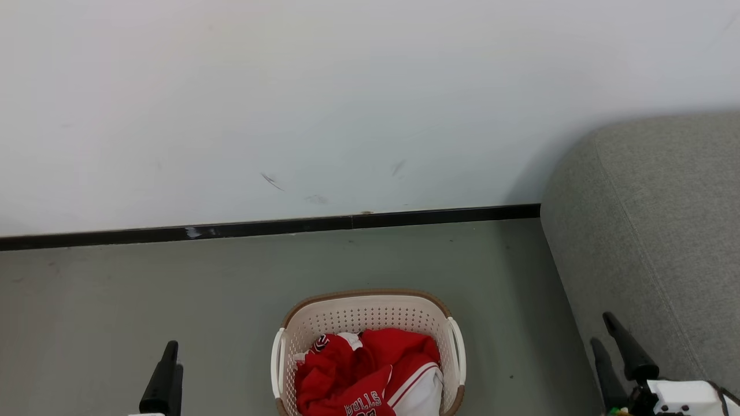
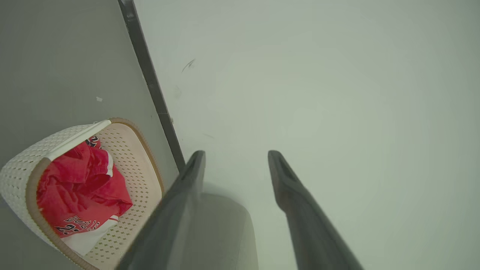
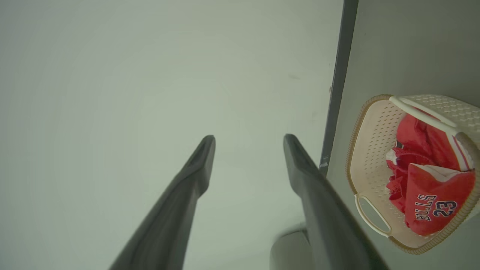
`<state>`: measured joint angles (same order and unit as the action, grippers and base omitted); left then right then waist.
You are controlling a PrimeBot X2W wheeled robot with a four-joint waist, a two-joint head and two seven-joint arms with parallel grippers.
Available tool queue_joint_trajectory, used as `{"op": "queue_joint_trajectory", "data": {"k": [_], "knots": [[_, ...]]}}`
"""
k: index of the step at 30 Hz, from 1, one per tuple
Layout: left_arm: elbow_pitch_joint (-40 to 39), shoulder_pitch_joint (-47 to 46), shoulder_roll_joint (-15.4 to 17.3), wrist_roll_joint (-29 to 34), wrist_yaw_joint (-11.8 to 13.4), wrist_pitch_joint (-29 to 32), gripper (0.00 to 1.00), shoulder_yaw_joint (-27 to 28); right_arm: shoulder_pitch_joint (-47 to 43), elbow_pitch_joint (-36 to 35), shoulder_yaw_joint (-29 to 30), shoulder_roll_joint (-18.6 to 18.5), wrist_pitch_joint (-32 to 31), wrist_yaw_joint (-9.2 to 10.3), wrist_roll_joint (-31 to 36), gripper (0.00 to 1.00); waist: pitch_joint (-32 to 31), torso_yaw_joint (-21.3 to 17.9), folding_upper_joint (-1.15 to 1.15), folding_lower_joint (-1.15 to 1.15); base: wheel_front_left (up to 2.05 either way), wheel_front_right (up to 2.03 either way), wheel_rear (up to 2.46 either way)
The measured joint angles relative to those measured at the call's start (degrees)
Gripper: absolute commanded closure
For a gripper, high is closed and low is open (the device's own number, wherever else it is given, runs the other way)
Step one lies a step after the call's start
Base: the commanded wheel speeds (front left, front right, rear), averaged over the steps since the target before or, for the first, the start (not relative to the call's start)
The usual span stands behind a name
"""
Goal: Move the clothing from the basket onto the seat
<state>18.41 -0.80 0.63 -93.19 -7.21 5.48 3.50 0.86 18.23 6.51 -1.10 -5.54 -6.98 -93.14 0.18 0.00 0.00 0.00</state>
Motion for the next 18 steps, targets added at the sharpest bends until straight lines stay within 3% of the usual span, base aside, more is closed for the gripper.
{"op": "queue_joint_trajectory", "data": {"k": [18], "knots": [[-1.0, 0.4, -0.1, 1.4, 0.0, -2.6, 0.0, -1.2, -0.6, -2.3, -1.7, 0.1, 2.8, 0.0, 0.9, 0.0, 0.0, 0.1, 0.0, 0.02, 0.0, 0.0, 0.0]]}}
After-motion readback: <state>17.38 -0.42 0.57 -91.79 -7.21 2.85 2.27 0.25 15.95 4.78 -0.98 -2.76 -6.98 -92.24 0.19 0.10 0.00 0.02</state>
